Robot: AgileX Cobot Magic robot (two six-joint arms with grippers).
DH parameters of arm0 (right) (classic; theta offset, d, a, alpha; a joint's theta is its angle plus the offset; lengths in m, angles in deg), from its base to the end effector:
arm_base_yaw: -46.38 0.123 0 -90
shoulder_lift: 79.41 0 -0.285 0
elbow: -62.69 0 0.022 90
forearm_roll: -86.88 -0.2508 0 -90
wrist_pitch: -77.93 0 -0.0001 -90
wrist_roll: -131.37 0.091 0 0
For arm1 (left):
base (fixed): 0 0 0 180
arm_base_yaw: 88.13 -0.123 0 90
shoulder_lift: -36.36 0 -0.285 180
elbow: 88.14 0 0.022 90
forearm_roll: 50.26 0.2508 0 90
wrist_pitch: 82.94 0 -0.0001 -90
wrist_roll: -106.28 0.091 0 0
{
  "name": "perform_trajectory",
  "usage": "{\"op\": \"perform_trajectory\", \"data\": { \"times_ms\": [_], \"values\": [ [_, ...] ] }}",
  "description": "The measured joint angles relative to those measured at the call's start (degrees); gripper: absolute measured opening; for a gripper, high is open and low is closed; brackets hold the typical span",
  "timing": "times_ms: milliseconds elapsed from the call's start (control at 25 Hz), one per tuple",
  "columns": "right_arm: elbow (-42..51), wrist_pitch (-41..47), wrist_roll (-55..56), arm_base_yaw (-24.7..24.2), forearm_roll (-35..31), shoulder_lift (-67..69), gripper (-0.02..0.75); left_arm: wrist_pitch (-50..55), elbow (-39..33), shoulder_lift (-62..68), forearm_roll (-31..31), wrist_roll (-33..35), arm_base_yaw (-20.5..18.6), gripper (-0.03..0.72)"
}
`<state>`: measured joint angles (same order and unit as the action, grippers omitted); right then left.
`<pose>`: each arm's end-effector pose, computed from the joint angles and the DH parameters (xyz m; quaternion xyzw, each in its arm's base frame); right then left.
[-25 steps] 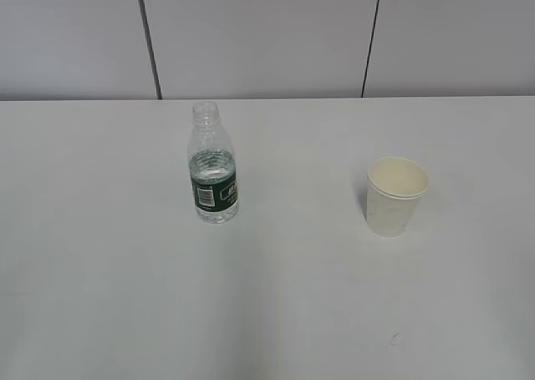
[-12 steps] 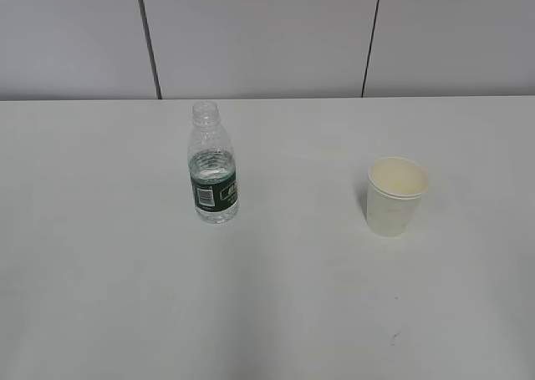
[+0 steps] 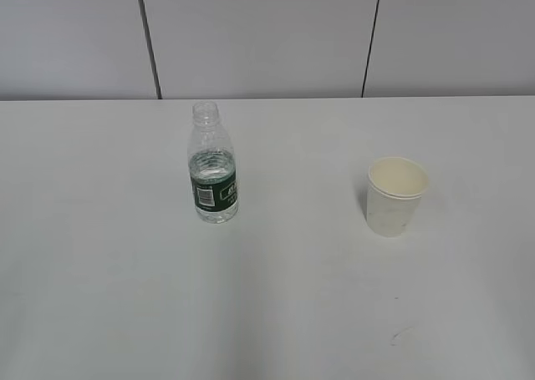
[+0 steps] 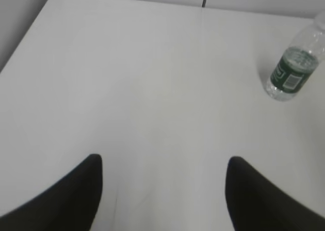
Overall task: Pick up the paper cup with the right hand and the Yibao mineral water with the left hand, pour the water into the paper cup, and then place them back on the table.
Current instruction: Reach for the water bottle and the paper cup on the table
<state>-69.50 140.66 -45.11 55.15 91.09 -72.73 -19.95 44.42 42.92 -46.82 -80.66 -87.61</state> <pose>-0.0099 -0.0075 0.2782 -0.0364 0.8523 0.0193 0.5214 -0.0122 0.0050 0.2795 -0.0501 0.8507 -0.0041 0.5232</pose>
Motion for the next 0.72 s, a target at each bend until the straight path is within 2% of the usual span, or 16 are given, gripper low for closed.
{"op": "perform_trajectory", "data": {
  "times_ms": [280,720],
  "values": [
    [-1.0,-8.4,0.4,0.0,0.4,5.0,0.586,-12.9,1.7,2.4,0.0,0.0,0.0,0.468],
    [-1.0,-26.0,0.6,0.0,5.0,15.2,0.585,-40.4,1.7,20.6,-0.2,0.0,0.0,0.468]
  ]
}}
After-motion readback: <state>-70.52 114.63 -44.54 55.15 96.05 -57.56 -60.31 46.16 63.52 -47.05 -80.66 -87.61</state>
